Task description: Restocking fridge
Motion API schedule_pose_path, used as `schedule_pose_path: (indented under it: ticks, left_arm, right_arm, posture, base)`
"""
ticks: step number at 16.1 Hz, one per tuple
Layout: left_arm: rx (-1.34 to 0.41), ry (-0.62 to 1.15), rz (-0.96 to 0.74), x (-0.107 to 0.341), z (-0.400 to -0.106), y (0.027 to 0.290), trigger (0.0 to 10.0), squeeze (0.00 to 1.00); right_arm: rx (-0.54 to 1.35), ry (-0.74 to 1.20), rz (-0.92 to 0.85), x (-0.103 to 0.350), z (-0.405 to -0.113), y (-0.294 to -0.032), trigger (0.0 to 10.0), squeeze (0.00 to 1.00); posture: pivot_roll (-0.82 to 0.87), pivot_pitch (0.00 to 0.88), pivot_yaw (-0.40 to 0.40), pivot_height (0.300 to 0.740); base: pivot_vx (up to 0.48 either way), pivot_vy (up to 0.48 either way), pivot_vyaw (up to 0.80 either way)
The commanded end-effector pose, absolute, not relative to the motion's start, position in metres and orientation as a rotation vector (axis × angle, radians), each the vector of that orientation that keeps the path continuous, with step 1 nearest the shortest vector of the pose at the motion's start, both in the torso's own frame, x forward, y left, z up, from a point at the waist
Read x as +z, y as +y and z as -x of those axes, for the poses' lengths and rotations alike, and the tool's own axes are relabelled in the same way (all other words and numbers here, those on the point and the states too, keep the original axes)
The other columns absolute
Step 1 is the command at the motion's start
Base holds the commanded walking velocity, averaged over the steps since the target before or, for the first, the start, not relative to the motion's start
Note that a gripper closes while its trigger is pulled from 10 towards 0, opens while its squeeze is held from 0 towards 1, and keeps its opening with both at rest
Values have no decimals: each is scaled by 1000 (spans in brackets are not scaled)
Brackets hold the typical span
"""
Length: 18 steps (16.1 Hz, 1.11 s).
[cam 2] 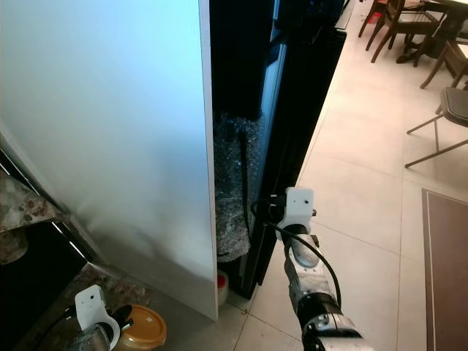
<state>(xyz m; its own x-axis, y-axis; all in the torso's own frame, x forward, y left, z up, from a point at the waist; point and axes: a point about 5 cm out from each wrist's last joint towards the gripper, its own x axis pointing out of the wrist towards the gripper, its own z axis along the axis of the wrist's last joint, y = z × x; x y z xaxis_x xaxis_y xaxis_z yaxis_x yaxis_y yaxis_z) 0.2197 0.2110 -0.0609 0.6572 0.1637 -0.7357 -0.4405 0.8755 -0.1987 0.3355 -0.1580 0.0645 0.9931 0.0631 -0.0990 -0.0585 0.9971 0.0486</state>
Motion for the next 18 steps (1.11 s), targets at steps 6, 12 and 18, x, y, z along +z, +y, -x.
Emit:
schedule_pose_path:
  ticks: [6,12,18]
  left_arm:
    - [352,771,375,-59,-222,212,10000,0]
    - [349,771,374,-59,-223,212,10000,0]
    - [349,772,373,-59,-222,212,10000,0]
  right_arm:
    - [121,112,-61,68,-342,-143,10000,0]
    - [83,86,-52,73,-345,-149,10000,0]
    - [-8,71,-26,76,-346,-163,10000,0]
  posture:
    - [41,0,0,740]
    - [43,0,-1,740]
    - [42,0,-1,740]
  base:
    - [0,0,0]
    - [0,0,0]
    - [0,0,0]
